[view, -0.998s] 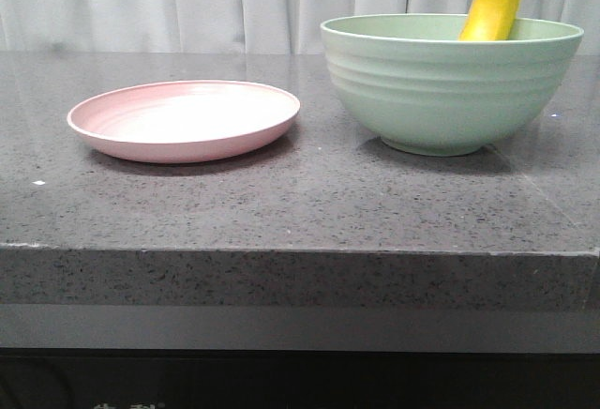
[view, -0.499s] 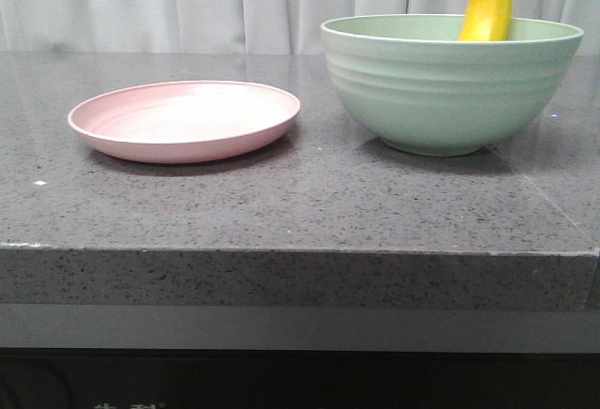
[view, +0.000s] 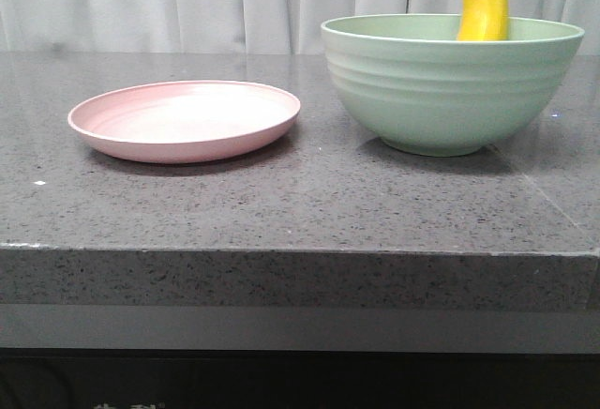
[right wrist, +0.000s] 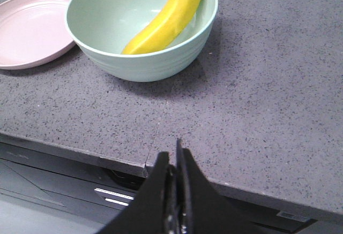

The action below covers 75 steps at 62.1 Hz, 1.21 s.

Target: Transfer banana from pink plate to green bowl

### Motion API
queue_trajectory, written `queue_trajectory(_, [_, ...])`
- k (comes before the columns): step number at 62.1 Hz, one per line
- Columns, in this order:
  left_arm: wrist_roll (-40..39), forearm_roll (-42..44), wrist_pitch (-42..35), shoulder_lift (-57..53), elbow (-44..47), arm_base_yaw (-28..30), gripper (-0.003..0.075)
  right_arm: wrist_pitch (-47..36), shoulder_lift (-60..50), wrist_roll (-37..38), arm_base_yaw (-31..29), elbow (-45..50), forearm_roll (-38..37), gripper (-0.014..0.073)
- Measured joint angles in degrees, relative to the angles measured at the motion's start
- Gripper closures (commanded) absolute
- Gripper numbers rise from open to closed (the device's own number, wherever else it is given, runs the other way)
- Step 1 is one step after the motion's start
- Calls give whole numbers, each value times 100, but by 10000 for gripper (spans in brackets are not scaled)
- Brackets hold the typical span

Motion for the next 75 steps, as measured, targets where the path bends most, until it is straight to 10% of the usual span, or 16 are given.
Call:
queue_trajectory(41, [0,-11,-121,-181,176,31,738,0,0,13,0,-1,25,662])
queue_trajectory(75, [0,-553,-3164,-2814,3665,1514,738,-9,0,13,0,-1,34,662])
